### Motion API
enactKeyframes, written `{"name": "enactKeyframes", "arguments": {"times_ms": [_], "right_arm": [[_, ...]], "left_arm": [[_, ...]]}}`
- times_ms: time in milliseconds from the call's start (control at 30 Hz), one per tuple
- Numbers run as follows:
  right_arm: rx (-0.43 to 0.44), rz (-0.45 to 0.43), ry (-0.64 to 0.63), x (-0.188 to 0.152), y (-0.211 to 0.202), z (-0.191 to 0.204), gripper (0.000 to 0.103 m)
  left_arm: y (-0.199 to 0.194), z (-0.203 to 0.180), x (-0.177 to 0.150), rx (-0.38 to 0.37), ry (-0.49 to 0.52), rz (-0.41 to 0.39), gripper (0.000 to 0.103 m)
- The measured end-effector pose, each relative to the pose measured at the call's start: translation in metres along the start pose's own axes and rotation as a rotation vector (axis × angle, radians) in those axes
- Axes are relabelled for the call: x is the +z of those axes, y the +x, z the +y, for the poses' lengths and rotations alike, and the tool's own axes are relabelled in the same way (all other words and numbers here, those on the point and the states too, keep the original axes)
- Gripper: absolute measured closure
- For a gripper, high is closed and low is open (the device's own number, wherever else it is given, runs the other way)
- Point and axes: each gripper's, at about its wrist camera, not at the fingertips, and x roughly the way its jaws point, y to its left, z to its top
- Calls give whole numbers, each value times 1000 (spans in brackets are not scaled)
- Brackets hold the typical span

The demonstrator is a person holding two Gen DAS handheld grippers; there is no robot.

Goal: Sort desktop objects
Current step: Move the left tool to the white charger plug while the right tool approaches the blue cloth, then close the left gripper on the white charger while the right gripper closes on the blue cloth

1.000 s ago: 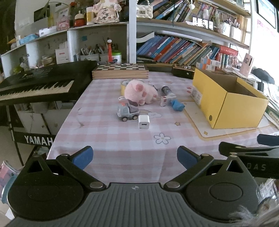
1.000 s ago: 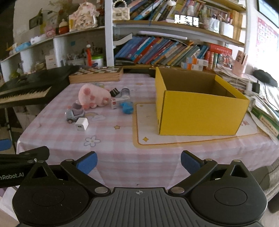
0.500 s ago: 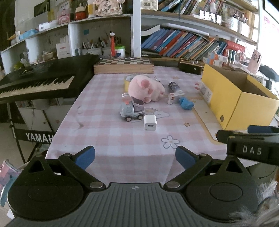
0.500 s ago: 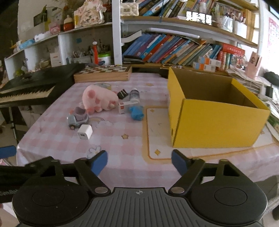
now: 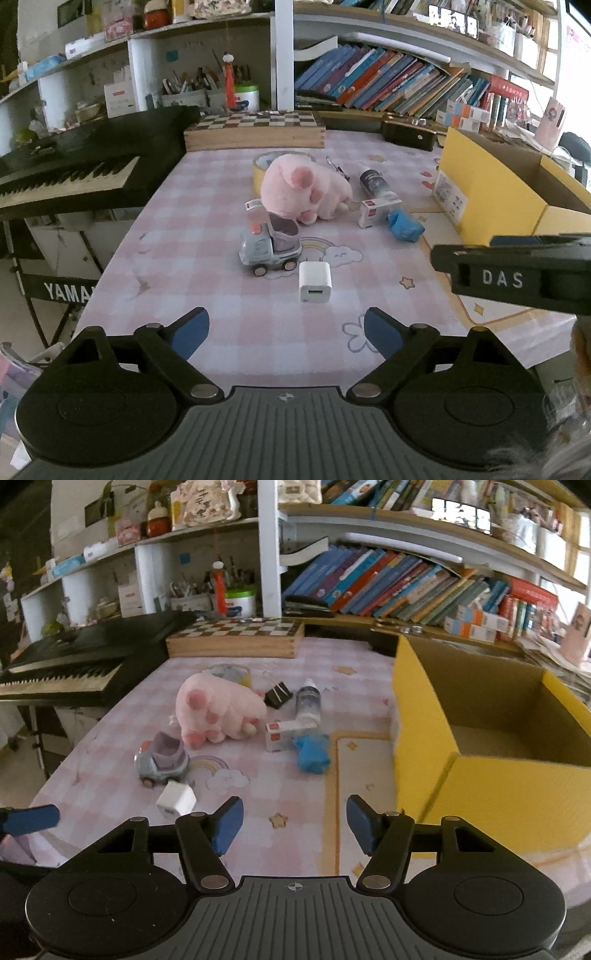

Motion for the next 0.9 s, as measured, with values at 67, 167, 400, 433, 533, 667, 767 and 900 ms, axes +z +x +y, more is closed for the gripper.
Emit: {"name": "enactKeyframes", "arguments": {"times_ms": [67, 167, 400, 433, 533, 667, 767, 900], "right_arm": [[13, 2, -10, 5, 7, 1, 41], [27, 9, -23, 12, 19, 3, 41], [10, 37, -23, 30, 47, 1, 41], [6, 41, -23, 32, 51, 1, 41], [-2, 58, -27, 36, 63, -2, 41], [-10, 78, -26, 40, 76, -5, 41], [-22, 90, -8, 44, 87, -9, 41], [-41, 113, 15, 47, 105, -14, 41]], "left_arm": [[8, -2, 5, -3, -3, 11, 17], [21, -5, 15, -10, -6, 20, 24], [52, -8, 19, -43, 1, 20, 38], [57, -10, 22, -48, 2, 24, 40], [72, -16, 28, -61, 7, 44, 49], [89, -19, 33, -45, 3, 71, 73], [87, -17, 28, -61, -16, 74, 78], [86, -8, 29, -88, -40, 74, 79]]}}
